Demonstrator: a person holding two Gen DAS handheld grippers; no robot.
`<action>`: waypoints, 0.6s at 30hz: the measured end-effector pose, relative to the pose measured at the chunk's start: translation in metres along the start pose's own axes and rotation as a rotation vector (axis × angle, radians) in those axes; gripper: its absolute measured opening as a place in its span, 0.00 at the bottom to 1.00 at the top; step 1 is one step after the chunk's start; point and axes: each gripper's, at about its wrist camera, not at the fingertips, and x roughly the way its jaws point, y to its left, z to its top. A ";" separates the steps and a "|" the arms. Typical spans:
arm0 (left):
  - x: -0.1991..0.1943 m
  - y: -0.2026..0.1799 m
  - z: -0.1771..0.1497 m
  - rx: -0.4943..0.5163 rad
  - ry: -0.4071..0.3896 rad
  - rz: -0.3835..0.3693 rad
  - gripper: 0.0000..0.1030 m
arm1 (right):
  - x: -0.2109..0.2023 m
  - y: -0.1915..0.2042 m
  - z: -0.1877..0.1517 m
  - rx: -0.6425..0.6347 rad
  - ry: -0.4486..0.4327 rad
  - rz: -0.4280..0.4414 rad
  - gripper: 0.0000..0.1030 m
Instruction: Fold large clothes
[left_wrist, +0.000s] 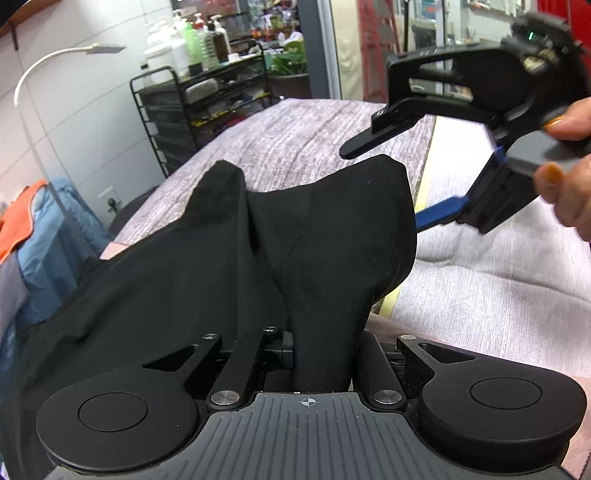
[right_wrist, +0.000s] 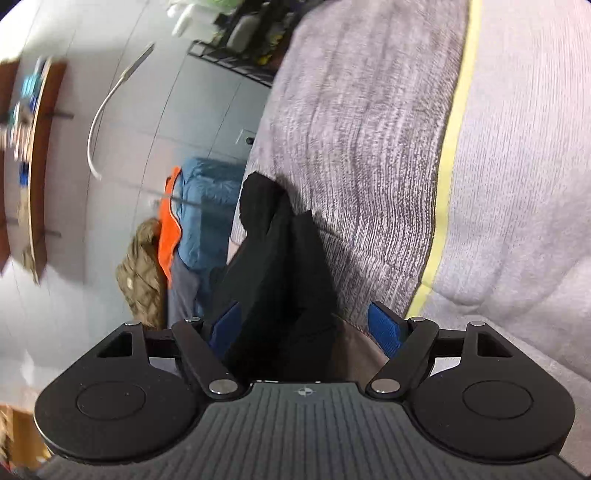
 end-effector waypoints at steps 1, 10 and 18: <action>-0.002 0.003 0.001 -0.022 -0.002 -0.004 0.48 | 0.004 -0.003 0.003 0.028 0.008 0.010 0.82; -0.021 0.040 0.001 -0.230 -0.022 -0.020 0.48 | 0.053 0.003 0.019 0.093 0.126 0.032 0.86; -0.017 0.029 0.005 -0.136 -0.017 -0.005 0.47 | 0.107 0.033 0.035 0.114 0.174 0.051 0.88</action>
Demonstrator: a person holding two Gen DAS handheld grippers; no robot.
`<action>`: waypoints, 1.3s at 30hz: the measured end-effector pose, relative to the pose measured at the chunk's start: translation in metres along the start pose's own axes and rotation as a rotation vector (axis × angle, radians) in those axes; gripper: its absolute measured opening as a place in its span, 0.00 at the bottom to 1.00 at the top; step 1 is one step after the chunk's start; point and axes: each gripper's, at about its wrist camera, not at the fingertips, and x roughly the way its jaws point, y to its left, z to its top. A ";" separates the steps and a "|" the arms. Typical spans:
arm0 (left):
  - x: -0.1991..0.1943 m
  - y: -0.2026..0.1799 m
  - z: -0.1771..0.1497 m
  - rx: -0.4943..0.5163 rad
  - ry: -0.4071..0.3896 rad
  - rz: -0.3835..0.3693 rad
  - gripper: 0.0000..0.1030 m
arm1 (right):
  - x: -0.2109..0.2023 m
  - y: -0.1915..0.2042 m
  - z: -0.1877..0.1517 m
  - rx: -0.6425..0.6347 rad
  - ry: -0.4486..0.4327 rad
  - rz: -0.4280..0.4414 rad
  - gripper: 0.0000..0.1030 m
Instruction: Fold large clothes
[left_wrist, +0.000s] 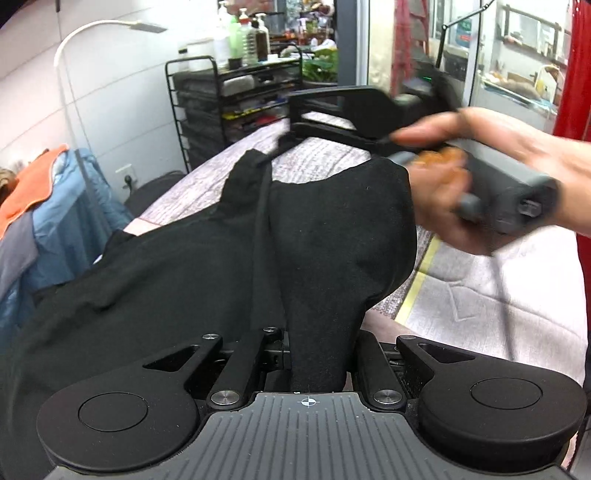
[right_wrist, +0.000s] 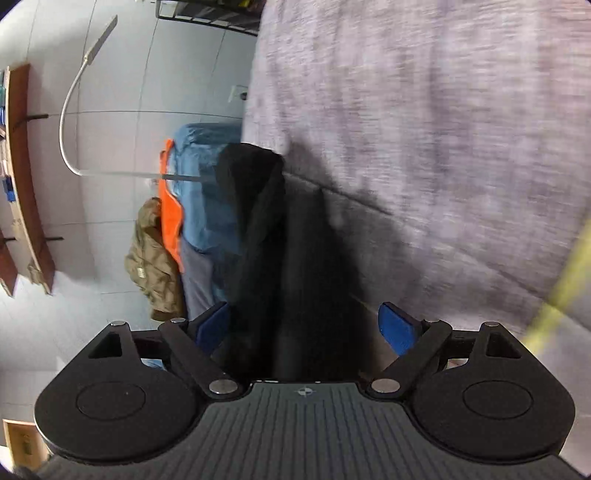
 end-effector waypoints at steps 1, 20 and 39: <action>0.001 -0.001 0.000 -0.001 0.001 -0.001 0.47 | 0.005 0.004 0.004 0.008 -0.002 -0.002 0.89; 0.000 0.009 -0.003 -0.067 0.018 -0.019 0.46 | 0.036 0.001 -0.010 -0.159 -0.062 -0.137 0.15; -0.123 0.103 -0.040 -0.410 -0.228 0.093 0.46 | 0.022 0.110 -0.069 -0.274 -0.081 0.014 0.13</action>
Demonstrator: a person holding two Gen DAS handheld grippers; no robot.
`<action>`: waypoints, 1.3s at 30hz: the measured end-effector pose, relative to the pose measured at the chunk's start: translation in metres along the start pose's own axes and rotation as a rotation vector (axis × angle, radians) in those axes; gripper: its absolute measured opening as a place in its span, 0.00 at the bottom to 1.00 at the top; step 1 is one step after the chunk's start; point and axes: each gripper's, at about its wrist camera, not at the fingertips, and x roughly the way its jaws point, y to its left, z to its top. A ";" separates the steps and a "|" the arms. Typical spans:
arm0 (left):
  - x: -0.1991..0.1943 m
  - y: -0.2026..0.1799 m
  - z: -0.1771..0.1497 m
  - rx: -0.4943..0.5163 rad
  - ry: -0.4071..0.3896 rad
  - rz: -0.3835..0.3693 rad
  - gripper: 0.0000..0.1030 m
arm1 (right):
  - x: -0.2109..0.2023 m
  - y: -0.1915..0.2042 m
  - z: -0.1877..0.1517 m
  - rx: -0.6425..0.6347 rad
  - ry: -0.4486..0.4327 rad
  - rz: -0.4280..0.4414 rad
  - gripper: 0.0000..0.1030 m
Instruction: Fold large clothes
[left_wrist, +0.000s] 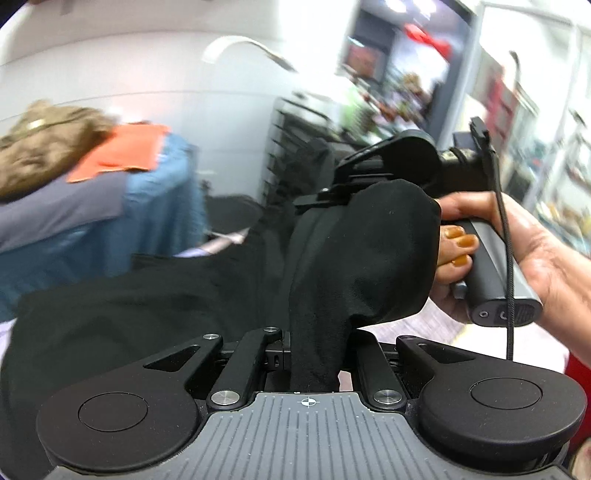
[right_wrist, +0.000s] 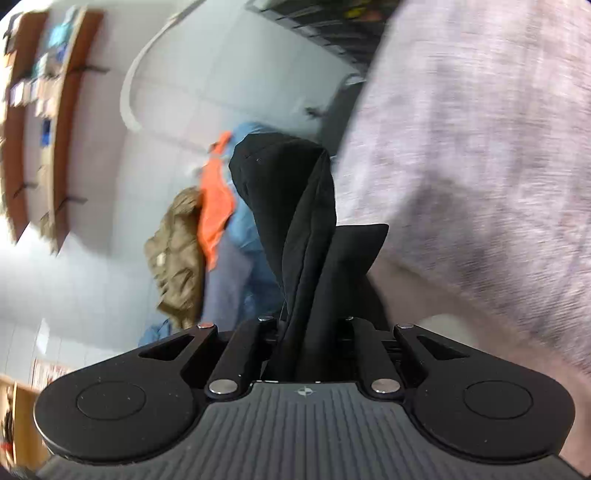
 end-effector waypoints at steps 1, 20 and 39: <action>-0.011 0.012 0.000 -0.028 -0.021 0.023 0.46 | 0.006 0.016 -0.005 -0.022 0.015 0.018 0.13; -0.071 0.232 -0.116 -0.666 0.027 0.333 0.48 | 0.224 0.149 -0.215 -0.437 0.428 -0.099 0.15; -0.088 0.283 -0.168 -0.930 0.057 0.304 1.00 | 0.224 0.142 -0.244 -0.712 0.460 -0.177 0.83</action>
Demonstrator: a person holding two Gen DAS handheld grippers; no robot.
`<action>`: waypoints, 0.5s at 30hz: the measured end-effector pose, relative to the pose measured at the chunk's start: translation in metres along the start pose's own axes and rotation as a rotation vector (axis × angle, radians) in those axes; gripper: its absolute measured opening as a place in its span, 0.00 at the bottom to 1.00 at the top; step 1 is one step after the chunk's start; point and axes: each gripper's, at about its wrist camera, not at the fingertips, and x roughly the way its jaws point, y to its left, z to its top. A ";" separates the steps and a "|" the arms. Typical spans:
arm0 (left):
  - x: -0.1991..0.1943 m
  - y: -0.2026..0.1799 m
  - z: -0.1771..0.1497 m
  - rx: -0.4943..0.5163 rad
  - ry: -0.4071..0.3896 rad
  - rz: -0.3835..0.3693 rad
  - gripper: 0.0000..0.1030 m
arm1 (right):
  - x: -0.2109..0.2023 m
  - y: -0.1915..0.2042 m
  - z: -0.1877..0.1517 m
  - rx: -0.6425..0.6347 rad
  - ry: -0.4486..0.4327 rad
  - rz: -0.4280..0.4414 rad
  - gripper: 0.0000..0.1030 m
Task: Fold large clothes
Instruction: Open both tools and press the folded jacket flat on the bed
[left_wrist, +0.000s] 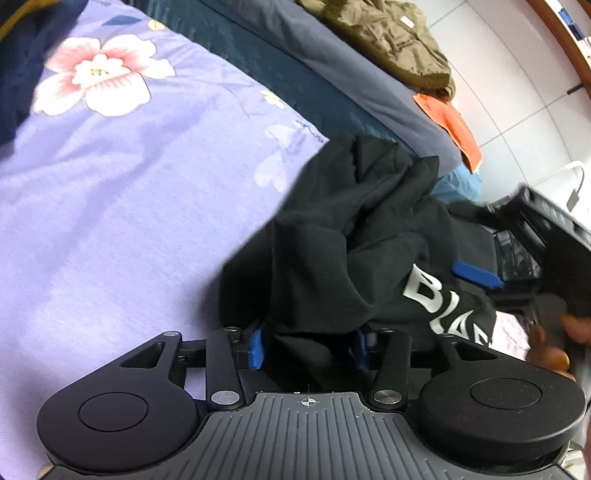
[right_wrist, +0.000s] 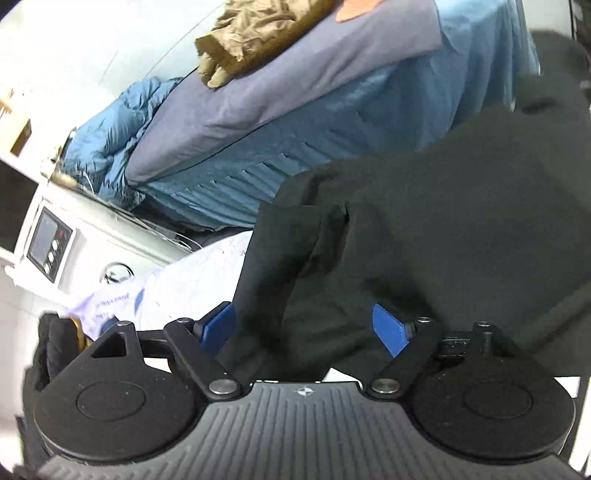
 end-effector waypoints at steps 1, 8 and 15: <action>-0.002 0.001 0.002 0.011 0.005 0.003 1.00 | -0.003 0.002 -0.002 -0.024 0.001 -0.019 0.83; -0.020 -0.006 0.014 0.139 -0.005 0.087 1.00 | -0.023 0.012 -0.018 -0.172 0.014 -0.106 0.84; -0.045 -0.012 0.023 0.188 -0.078 0.258 1.00 | -0.043 0.012 -0.029 -0.254 0.000 -0.142 0.87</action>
